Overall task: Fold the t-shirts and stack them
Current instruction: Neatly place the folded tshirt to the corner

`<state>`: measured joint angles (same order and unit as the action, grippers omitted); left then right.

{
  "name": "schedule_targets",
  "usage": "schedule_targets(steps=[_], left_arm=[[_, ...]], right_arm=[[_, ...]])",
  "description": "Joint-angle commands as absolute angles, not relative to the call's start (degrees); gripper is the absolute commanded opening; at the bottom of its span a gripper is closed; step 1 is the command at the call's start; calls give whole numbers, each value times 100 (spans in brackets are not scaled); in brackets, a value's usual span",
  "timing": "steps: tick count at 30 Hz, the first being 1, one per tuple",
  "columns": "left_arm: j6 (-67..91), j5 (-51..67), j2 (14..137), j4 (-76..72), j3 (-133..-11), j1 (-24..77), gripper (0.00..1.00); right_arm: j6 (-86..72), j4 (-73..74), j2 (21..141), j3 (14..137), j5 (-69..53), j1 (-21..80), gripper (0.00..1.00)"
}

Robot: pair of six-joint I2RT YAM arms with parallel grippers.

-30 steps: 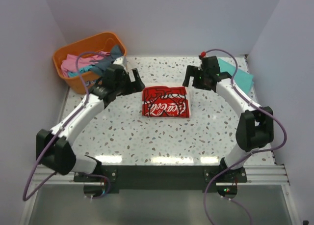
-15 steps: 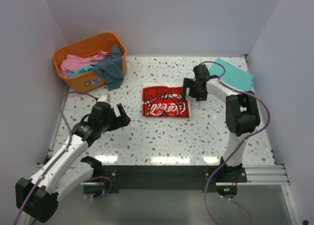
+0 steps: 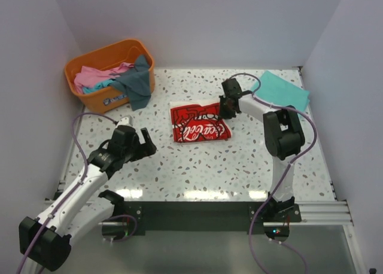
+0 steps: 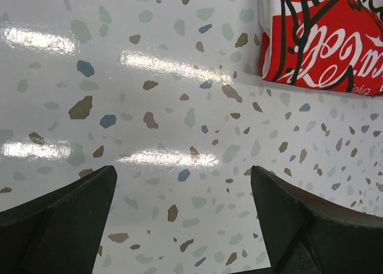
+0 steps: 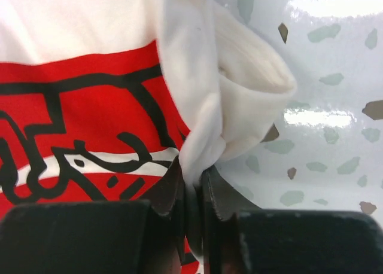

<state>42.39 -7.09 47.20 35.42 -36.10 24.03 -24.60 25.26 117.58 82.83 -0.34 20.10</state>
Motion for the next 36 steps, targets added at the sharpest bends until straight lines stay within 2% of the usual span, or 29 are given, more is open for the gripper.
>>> schedule_targets(steps=[1,2,9,16,26,36], left_arm=[[4157,-843,4807,3524,-3797,2417,100],[4114,-861,4790,3507,-3840,2417,100],[3955,-1169,4913,3577,-4061,2417,100],[3990,-1248,5027,3568,-4016,2417,100],[4017,-1327,5177,3533,-3990,2417,100],[4034,-1379,5142,3595,-4034,2417,100]], right_arm=[[-2750,2566,12138,8490,351,2127,4],[-2751,2566,12138,8647,552,2110,0],[-2698,3295,12182,9797,2090,1978,0],[-2584,4016,12305,10924,2820,1539,0],[-2619,4500,12507,12215,2883,643,0],[-2233,4975,12701,13465,2865,290,0]])
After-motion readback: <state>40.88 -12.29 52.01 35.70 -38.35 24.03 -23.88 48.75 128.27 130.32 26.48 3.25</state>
